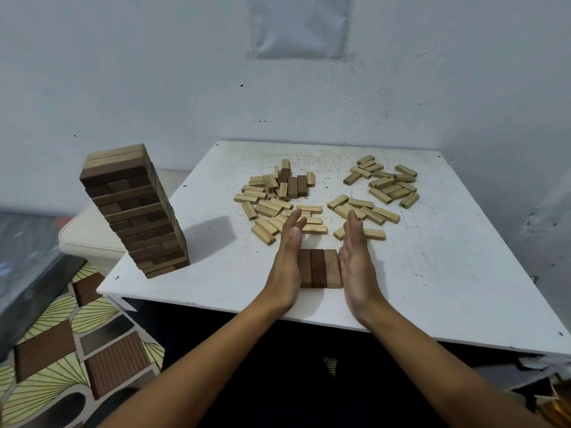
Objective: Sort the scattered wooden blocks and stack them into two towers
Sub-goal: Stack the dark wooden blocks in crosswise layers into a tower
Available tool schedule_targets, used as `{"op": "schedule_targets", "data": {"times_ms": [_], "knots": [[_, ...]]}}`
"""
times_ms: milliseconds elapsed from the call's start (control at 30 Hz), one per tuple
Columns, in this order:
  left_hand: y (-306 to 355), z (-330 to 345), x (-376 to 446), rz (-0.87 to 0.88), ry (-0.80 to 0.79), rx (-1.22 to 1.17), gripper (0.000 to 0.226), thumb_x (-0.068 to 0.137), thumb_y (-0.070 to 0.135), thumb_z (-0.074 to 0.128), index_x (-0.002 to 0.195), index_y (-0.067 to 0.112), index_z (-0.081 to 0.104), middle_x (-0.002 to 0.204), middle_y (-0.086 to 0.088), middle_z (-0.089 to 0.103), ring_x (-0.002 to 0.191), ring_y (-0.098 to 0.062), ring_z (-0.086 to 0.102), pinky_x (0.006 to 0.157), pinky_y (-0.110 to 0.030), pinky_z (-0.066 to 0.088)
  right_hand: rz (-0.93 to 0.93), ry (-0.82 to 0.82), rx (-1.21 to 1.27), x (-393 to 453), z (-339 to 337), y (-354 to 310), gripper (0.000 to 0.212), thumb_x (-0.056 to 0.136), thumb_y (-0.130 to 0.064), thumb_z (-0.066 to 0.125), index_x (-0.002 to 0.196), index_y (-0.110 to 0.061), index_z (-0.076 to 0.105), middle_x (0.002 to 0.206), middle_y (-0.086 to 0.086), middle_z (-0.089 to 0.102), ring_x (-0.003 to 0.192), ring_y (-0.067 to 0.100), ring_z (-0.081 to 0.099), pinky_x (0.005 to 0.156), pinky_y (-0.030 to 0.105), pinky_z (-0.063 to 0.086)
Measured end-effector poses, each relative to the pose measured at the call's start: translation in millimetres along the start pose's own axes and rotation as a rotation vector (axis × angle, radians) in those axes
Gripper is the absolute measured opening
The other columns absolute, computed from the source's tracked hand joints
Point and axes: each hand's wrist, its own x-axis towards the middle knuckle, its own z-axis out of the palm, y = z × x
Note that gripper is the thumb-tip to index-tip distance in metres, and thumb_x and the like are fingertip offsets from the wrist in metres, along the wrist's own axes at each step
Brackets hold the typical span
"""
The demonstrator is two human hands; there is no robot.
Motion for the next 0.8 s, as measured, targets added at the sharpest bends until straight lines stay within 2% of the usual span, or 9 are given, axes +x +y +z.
{"op": "schedule_targets", "data": {"times_ms": [200,300,367,400,433,500,567,633,800], "knots": [[1.0,-1.2,0.8,0.003,-0.063,0.032,0.105,0.065,0.095,0.034,0.149,0.033,0.024,0.156,0.01,0.029,0.139,0.01,0.024,0.115,-0.02,0.015,-0.032,-0.014,-0.044,-3.5,3.7,0.5,0.077,0.083,-0.06,0.03,0.153,-0.033,0.013,0.16,-0.016,0.012,0.131,-0.01,0.018,0.11,0.021,0.016],[3.1,-11.7,2.8,0.031,-0.104,0.117,0.089,0.074,0.069,0.048,0.15,0.03,0.024,0.153,0.005,0.033,0.14,0.004,0.027,0.116,-0.025,0.022,-0.057,-0.022,-0.138,1.2,-7.4,1.6,0.066,0.094,-0.037,0.053,0.151,-0.033,0.02,0.158,-0.009,0.023,0.135,-0.003,0.024,0.105,0.02,0.024],[5.9,-28.0,4.9,0.105,-0.172,0.31,0.086,0.073,0.051,0.063,0.148,0.032,0.026,0.147,0.005,0.041,0.136,0.006,0.032,0.107,-0.012,0.028,-0.115,-0.088,-0.309,6.2,-24.3,1.4,0.076,0.091,-0.018,0.065,0.15,-0.035,0.021,0.151,-0.004,0.037,0.138,0.006,0.031,0.099,0.017,0.028],[7.1,-37.3,6.2,0.13,-0.22,0.413,0.089,0.071,0.045,0.07,0.147,0.036,0.026,0.145,0.007,0.044,0.135,0.007,0.034,0.105,-0.011,0.029,-0.132,-0.154,-0.412,8.6,-34.2,-0.2,0.084,0.087,-0.015,0.07,0.149,-0.04,0.019,0.146,-0.005,0.043,0.137,0.008,0.035,0.099,0.018,0.029],[7.5,-46.4,8.3,0.14,-0.267,0.503,0.094,0.068,0.043,0.076,0.147,0.041,0.026,0.143,0.009,0.046,0.134,0.006,0.035,0.108,-0.016,0.03,-0.131,-0.232,-0.523,10.6,-43.1,-2.7,0.092,0.083,-0.017,0.075,0.148,-0.045,0.016,0.143,-0.006,0.047,0.135,0.008,0.038,0.1,0.022,0.03],[6.7,-59.9,13.1,0.174,-0.343,0.63,0.103,0.062,0.046,0.081,0.146,0.045,0.023,0.14,0.01,0.048,0.136,0.002,0.035,0.116,-0.041,0.028,-0.101,-0.368,-0.731,15.1,-55.9,-7.7,0.108,0.074,-0.027,0.083,0.147,-0.052,0.008,0.142,-0.01,0.047,0.135,0.004,0.038,0.105,0.029,0.033],[6.8,-64.6,16.4,0.192,-0.399,0.703,0.11,0.059,0.048,0.084,0.149,0.04,0.02,0.137,0.01,0.049,0.137,0.001,0.035,0.118,-0.051,0.022,-0.079,-0.439,-0.856,19.4,-61.1,-9.7,0.119,0.066,-0.04,0.086,0.146,-0.058,0.0,0.143,-0.013,0.045,0.139,0.006,0.034,0.112,0.04,0.032],[8.4,-64.2,17.9,0.175,-0.429,0.742,0.115,0.059,0.046,0.088,0.149,0.038,0.018,0.135,0.009,0.051,0.136,0.002,0.036,0.119,-0.051,0.018,-0.07,-0.461,-0.904,21.2,-60.9,-9.7,0.123,0.06,-0.049,0.086,0.143,-0.061,-0.004,0.144,-0.016,0.044,0.143,0.011,0.028,0.114,0.047,0.03],[8.4,-60.0,20.8,0.174,-0.425,0.769,0.113,0.061,0.039,0.091,0.146,0.041,0.017,0.132,0.007,0.057,0.134,0.002,0.038,0.122,-0.041,0.003,-0.113,-0.46,-0.902,22.0,-58.5,-9.7,0.124,0.059,-0.052,0.086,0.141,-0.064,-0.007,0.137,-0.018,0.049,0.146,0.016,0.023,0.114,0.05,0.029]]}}
